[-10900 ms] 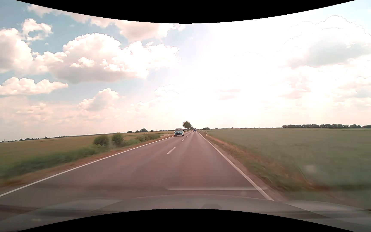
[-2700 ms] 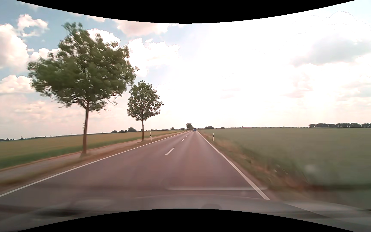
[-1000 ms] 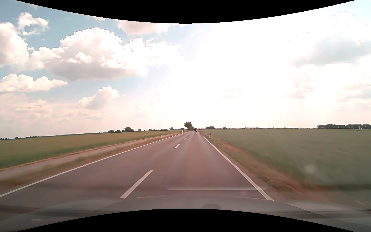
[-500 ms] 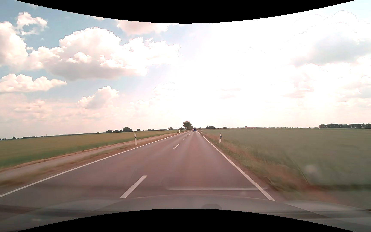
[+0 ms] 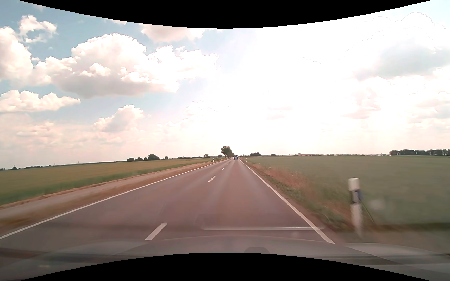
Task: Follow the waypoints while adhering to traffic rules and regulations
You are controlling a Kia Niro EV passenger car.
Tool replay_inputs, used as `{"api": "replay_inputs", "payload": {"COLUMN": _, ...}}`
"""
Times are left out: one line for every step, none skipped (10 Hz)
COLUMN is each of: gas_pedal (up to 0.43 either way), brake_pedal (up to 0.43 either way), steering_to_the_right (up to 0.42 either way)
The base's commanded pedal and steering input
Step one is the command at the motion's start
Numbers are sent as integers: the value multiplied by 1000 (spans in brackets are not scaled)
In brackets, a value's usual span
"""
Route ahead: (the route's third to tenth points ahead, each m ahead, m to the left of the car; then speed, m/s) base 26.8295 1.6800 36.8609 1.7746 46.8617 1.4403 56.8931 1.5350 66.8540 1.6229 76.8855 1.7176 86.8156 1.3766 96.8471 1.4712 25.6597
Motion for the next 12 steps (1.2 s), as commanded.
{"api": "replay_inputs", "payload": {"gas_pedal": 220, "brake_pedal": 0, "steering_to_the_right": -2}}
{"api": "replay_inputs", "payload": {"gas_pedal": 197, "brake_pedal": 0, "steering_to_the_right": -2}}
{"api": "replay_inputs", "payload": {"gas_pedal": 197, "brake_pedal": 0, "steering_to_the_right": -2}}
{"api": "replay_inputs", "payload": {"gas_pedal": 177, "brake_pedal": 0, "steering_to_the_right": -2}}
{"api": "replay_inputs", "payload": {"gas_pedal": 169, "brake_pedal": 0, "steering_to_the_right": -2}}
{"api": "replay_inputs", "payload": {"gas_pedal": 169, "brake_pedal": 0, "steering_to_the_right": -2}}
{"api": "replay_inputs", "payload": {"gas_pedal": 169, "brake_pedal": 0, "steering_to_the_right": -2}}
{"api": "replay_inputs", "payload": {"gas_pedal": 157, "brake_pedal": 0, "steering_to_the_right": -2}}
{"api": "replay_inputs", "payload": {"gas_pedal": 157, "brake_pedal": 0, "steering_to_the_right": -2}}
{"api": "replay_inputs", "payload": {"gas_pedal": 157, "brake_pedal": 0, "steering_to_the_right": -2}}
{"api": "replay_inputs", "payload": {"gas_pedal": 157, "brake_pedal": 0, "steering_to_the_right": -2}}
{"api": "replay_inputs", "payload": {"gas_pedal": 157, "brake_pedal": 0, "steering_to_the_right": -2}}
